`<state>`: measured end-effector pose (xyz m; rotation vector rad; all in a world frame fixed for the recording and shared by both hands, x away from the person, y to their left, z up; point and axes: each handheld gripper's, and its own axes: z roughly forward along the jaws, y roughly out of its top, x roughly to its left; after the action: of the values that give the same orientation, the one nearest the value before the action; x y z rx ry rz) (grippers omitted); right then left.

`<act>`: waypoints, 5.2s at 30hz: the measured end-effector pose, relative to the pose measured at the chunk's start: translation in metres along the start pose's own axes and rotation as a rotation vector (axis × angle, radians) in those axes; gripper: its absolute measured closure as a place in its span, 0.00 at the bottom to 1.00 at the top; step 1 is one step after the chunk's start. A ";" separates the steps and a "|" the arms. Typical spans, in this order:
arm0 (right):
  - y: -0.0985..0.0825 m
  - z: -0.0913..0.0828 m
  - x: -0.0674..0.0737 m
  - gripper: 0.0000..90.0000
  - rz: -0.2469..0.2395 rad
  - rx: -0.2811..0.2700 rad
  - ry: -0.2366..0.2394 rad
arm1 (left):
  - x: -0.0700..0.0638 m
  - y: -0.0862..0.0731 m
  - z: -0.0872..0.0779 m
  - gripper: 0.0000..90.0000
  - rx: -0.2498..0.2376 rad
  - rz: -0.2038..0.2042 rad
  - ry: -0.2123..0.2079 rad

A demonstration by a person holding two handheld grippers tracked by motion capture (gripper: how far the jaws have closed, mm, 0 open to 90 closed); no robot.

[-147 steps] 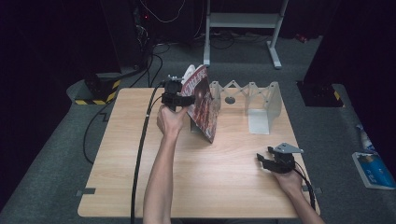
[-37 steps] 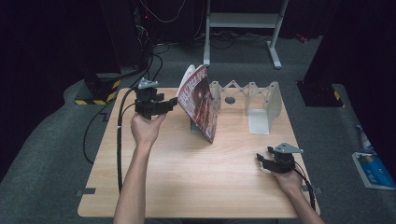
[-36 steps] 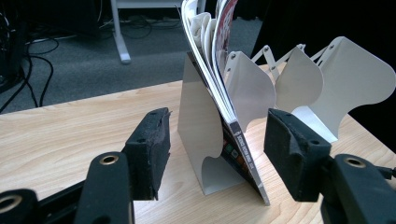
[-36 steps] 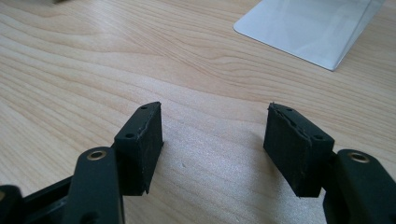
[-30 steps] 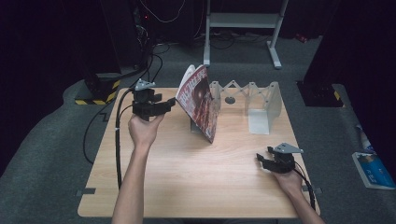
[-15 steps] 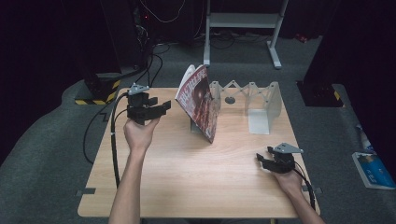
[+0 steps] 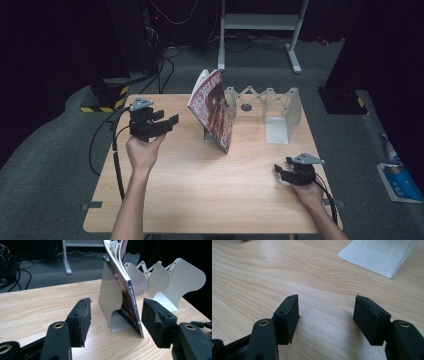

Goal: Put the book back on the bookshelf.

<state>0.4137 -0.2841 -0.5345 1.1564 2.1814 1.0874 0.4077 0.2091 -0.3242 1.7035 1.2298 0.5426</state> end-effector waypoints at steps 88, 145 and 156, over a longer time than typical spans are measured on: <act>0.000 0.000 0.000 0.41 0.002 -0.001 0.001 | 0.010 -0.082 -0.001 0.44 -0.001 -0.065 -0.057; 0.000 0.000 0.000 0.41 0.003 0.000 0.002 | 0.002 -0.118 0.059 0.44 0.094 -0.102 -0.054; 0.000 0.000 0.000 0.41 0.002 -0.001 0.001 | 0.003 -0.123 0.068 0.44 0.107 -0.104 -0.044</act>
<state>0.4131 -0.2842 -0.5347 1.1581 2.1812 1.0900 0.4010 0.1903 -0.4633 1.7199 1.3282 0.3810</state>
